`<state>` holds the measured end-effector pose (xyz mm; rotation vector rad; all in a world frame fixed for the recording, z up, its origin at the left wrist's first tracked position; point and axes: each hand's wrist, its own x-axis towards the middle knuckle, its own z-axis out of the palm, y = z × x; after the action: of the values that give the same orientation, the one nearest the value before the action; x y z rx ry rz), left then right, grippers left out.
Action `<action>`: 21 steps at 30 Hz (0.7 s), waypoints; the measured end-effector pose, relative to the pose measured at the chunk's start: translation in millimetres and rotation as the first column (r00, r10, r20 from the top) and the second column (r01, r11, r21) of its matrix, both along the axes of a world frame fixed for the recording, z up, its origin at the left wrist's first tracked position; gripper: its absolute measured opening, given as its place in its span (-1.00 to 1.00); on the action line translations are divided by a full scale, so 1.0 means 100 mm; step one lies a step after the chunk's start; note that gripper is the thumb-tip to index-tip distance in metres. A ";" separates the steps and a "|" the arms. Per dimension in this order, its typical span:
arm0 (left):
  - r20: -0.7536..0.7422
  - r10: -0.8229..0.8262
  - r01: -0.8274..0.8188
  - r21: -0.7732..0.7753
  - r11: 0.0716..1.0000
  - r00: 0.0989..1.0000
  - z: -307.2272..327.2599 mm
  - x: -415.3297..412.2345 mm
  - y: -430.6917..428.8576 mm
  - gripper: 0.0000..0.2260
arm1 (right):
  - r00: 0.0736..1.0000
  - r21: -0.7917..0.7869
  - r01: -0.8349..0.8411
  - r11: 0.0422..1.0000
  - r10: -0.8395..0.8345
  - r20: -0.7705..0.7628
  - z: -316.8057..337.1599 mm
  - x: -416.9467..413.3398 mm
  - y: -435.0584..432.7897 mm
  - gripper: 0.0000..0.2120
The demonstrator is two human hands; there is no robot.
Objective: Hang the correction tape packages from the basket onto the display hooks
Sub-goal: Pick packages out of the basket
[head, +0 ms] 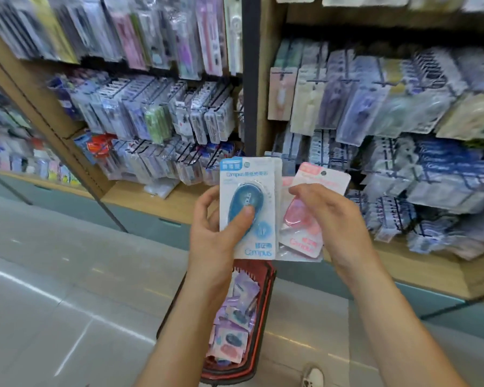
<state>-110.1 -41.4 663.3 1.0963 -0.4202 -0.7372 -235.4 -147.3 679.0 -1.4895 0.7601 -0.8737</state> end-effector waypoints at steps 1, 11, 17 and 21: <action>0.043 -0.011 0.011 0.000 1.000 0.999 0.06 -0.05 -0.06 -0.53 | 0.999 -0.042 0.017 0.999 -0.018 -0.027 0.07 -0.07 -0.03 -0.79; 0.248 -0.215 0.242 -0.083 0.967 0.945 0.34 -1.11 -0.88 -0.62 | 0.997 -0.120 -0.019 0.993 0.027 0.066 0.56 -1.14 -0.53 -0.76; 0.397 -0.318 0.369 -0.056 0.928 0.861 0.56 -2.08 -1.48 -0.79 | 0.997 -0.173 -0.042 0.984 0.053 0.057 0.78 -2.12 -1.05 -0.74; 0.406 -0.396 0.462 -0.078 0.883 0.824 0.79 -2.46 -1.89 -0.68 | 0.999 -0.337 0.032 0.941 -0.030 0.011 0.92 -2.67 -1.40 -0.67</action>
<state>-356.5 -230.0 742.6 0.9857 -1.0761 -0.8650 -502.1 -286.9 771.1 -1.7782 0.6529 -1.0719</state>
